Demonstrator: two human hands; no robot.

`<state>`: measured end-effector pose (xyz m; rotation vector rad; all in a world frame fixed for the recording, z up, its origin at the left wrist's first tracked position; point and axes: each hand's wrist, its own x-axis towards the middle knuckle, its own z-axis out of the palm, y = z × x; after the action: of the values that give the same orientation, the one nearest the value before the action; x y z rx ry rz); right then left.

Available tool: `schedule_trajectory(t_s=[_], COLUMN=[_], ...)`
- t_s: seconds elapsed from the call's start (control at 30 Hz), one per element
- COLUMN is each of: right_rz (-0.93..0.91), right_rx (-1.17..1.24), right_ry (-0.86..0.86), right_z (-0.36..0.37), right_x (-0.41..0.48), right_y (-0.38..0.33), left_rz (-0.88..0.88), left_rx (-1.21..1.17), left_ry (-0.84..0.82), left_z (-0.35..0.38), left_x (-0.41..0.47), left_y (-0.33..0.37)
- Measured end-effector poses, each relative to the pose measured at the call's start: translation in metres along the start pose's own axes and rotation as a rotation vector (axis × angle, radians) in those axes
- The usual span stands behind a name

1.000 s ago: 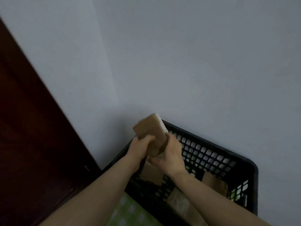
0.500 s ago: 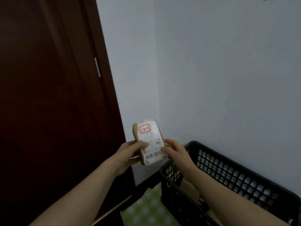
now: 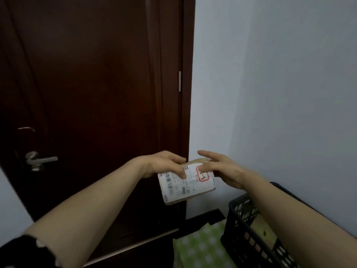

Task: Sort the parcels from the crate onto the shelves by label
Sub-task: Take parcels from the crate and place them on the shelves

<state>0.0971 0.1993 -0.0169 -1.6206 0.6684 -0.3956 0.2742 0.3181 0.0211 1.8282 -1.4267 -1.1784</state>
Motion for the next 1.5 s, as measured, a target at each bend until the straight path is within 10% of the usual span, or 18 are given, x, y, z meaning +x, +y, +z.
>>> schedule_trajectory(t_s=[0.2,0.37,1.03,1.5], right_rz=[-0.060,-0.084,-0.039,-0.030], right_rx=[0.377,0.564,0.752,0.263], right_ry=[0.245,0.145,-0.080,-0.529], right_z=[0.037,0.078,0.138,0.270], right_x=[0.019,0.025,0.038,0.055], right_y=[0.001,-0.007,-0.023,0.014], left_rz=[0.019,-0.071,0.073,-0.236], left_rx=[-0.292,-0.706,-0.677,-0.733], left_ry=[0.724,0.506,0.435,0.799], left_z=[-0.021,-0.006,-0.044,0.007], left_x=[-0.004,-0.013,-0.055,-0.208], left_y=[-0.018,-0.031,-0.075,-0.185])
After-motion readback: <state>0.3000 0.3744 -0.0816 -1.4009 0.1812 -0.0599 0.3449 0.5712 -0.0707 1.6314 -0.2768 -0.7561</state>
